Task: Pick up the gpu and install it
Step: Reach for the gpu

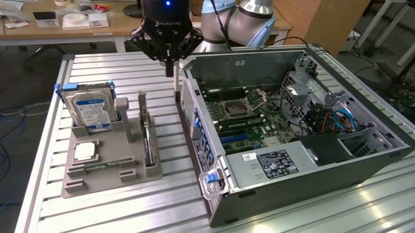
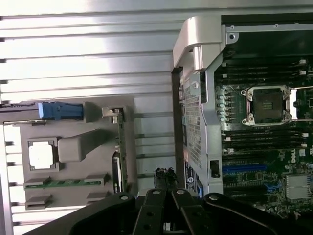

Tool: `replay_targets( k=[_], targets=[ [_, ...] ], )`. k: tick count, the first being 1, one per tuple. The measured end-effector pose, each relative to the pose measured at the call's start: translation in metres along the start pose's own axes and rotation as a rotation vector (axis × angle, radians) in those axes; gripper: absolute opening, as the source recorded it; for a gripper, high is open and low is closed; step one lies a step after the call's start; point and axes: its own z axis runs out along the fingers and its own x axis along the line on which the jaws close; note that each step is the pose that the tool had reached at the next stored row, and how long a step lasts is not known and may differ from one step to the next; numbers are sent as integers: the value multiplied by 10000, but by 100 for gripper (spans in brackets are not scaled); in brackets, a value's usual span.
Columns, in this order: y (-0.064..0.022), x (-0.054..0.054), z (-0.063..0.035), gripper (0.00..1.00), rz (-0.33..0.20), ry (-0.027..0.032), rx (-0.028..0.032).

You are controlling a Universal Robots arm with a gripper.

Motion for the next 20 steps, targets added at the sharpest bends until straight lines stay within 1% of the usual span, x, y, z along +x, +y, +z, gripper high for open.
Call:
replay_targets(
  k=[13,20],
  targets=[
    [-27,158,0,11,0,0,0],
    [-43,278,-1,11,0,0,0]
  ],
)
